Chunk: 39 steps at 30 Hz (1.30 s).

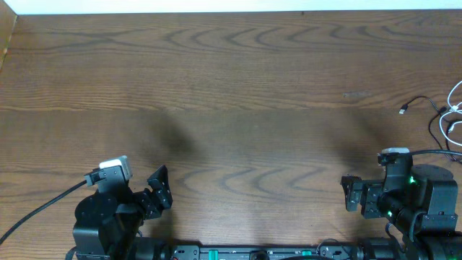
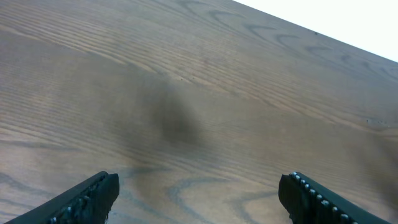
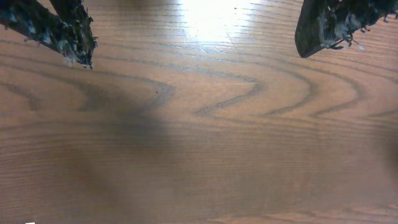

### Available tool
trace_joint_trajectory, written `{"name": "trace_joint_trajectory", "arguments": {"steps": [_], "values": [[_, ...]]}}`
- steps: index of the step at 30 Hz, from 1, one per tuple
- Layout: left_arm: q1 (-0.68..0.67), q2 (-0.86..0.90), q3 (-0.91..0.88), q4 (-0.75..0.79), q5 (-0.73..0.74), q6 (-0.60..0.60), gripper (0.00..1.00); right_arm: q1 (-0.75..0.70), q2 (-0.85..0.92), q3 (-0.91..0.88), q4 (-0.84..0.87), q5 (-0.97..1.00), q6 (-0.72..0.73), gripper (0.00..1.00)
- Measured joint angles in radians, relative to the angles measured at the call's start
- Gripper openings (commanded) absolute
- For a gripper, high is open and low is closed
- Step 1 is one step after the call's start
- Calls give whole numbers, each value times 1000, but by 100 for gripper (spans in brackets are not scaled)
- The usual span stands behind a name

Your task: Untangle cables

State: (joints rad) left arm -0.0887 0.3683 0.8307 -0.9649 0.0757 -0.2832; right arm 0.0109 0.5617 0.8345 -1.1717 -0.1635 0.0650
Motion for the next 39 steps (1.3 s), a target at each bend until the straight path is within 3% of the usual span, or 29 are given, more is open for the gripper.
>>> {"name": "trace_joint_trajectory", "arguments": {"steps": [12,17,29,39], "values": [[0,0,0,0,0,0,87,0,-126,-39,53,4,0,99],[0,0,0,0,0,0,87,0,-235,-93,223,6,-5,99],[0,0,-1,0,0,0,87,0,-497,-427,697,1,-9,99],[0,0,-2,0,0,0,87,0,-550,-628,1130,0,-10,99]]}}
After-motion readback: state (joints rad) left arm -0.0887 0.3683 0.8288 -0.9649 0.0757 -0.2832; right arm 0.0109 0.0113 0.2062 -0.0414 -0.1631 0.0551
